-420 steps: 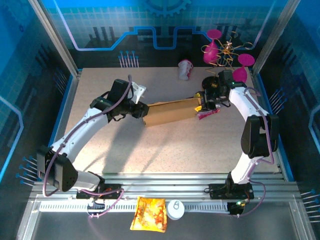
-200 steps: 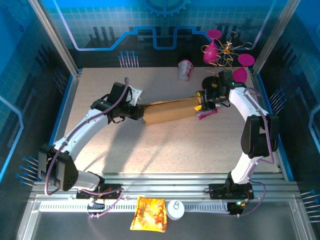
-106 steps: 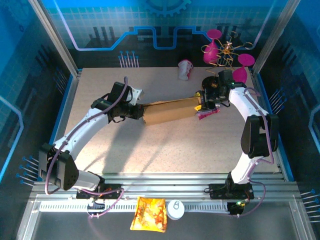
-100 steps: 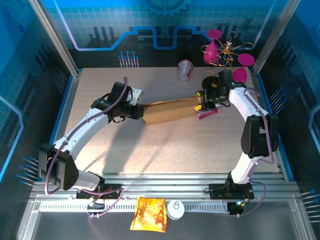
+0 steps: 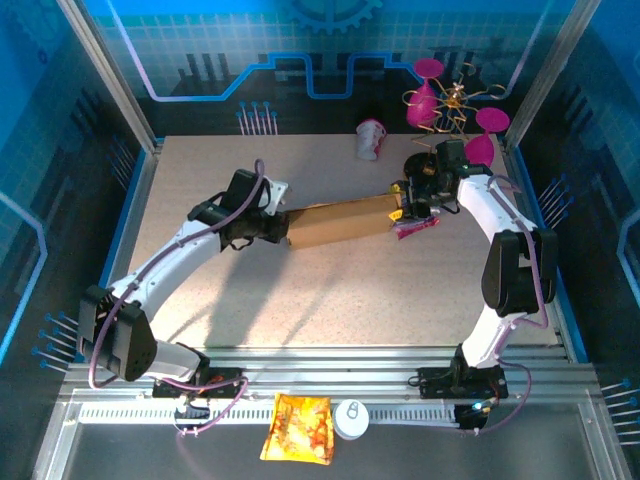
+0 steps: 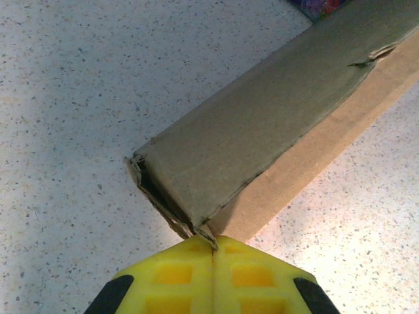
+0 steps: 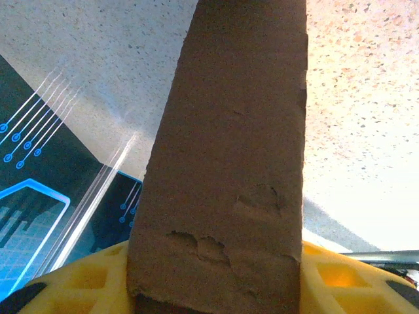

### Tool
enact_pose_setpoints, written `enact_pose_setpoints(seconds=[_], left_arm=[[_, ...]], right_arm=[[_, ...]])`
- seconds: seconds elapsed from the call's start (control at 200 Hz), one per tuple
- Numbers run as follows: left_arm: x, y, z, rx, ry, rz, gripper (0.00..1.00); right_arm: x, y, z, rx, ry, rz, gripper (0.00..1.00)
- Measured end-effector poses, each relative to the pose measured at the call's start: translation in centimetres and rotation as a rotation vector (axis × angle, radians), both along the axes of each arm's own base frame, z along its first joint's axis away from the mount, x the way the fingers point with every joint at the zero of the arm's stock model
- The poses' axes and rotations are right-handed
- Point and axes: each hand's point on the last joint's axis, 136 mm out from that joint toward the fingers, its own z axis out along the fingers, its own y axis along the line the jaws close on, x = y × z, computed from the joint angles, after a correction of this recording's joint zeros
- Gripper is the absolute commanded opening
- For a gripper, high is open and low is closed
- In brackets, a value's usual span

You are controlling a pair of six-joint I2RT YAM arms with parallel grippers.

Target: Fold the paper box

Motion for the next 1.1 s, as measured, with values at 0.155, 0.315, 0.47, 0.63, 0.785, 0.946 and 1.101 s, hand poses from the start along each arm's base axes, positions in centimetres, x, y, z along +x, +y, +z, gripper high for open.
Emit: enact_pose_setpoints(seconds=[0.155,0.315,0.47,0.63,0.785,0.946,1.101], left_arm=[[0.0,0.2,-0.3,0.015,-0.004,0.001,0.00],[0.1,0.3,-0.4,0.029,-0.008,0.001,0.00],[0.5,0.4,-0.6,0.047,-0.003,0.009,0.00],[1.0,0.4,-0.6,0.059,-0.002,0.018,0.00],[1.4,0.4,-0.6,0.071,0.009,0.023,0.00],[1.5,0.4,-0.6,0.078,0.017,0.024,0.00],[1.5,0.4,-0.6,0.079,0.019,0.024,0.00]], right_arm=[[0.0,0.0,0.0,0.000,0.000,-0.001,0.52],[0.1,0.0,-0.1,-0.012,-0.003,-0.003,0.65],[-0.2,-0.5,-0.9,-0.041,0.015,-0.012,0.74],[-0.6,-1.2,-1.2,-0.042,0.028,-0.026,0.82],[-0.6,-1.8,-0.4,-0.041,0.004,-0.029,0.85],[-1.1,-1.9,1.1,-0.050,-0.027,-0.012,0.82],[-1.5,-3.4,4.4,-0.124,-0.136,-0.009,0.69]])
